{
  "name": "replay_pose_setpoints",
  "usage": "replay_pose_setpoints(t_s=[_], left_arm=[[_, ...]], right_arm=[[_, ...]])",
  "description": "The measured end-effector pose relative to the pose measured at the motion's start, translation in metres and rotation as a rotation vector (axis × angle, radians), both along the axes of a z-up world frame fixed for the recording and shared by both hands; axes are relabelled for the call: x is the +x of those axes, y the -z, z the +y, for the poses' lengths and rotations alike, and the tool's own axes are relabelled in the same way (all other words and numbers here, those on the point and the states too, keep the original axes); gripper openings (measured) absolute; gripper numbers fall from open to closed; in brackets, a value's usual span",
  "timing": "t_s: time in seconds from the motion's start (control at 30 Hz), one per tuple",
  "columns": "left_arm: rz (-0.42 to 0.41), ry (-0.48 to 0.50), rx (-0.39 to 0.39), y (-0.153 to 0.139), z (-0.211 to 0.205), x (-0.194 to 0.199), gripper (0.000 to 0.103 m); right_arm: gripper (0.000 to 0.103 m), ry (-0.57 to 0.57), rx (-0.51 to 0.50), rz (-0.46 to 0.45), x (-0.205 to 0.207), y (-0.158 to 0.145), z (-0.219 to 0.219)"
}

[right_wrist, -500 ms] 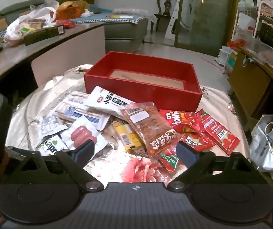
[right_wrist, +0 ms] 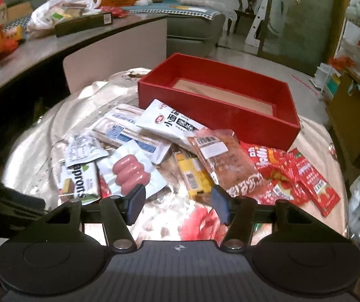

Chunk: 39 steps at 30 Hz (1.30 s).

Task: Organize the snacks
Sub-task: 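Move left gripper to the Kaprons wafer pack while right gripper approaches the sausage pack, then close left gripper on the Kaprons pack while right gripper grasps the sausage pack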

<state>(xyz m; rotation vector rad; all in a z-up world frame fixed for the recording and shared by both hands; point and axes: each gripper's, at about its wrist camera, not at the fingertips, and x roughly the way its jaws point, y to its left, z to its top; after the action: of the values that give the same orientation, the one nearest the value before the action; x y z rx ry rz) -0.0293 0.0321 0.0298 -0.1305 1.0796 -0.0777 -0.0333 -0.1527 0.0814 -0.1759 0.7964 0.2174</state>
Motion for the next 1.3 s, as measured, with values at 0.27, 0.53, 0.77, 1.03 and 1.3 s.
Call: replay_pose_setpoints(t_s=[0.27, 0.53, 0.77, 1.03, 1.3], left_arm=[[-0.022, -0.139, 0.071, 0.021, -0.015, 0.051, 0.075], [0.074, -0.035, 0.114, 0.01, 0.011, 0.023, 0.054], [0.05, -0.005, 0.026, 0.004, 0.024, 0.008, 0.053], [0.117, -0.002, 0.013, 0.017, 0.021, 0.016, 0.053], [0.078, 0.0, 0.062, 0.019, 0.015, 0.026, 0.058]], right_arm=[[0.076, 0.04, 0.044, -0.007, -0.003, -0.002, -0.02], [0.063, -0.062, 0.031, -0.016, -0.005, -0.005, -0.008], [0.068, -0.223, -0.097, -0.04, 0.012, 0.012, 0.034], [0.077, -0.371, -0.204, 0.007, 0.039, 0.041, 0.066], [0.063, -0.352, -0.178, 0.101, 0.064, 0.051, 0.077]])
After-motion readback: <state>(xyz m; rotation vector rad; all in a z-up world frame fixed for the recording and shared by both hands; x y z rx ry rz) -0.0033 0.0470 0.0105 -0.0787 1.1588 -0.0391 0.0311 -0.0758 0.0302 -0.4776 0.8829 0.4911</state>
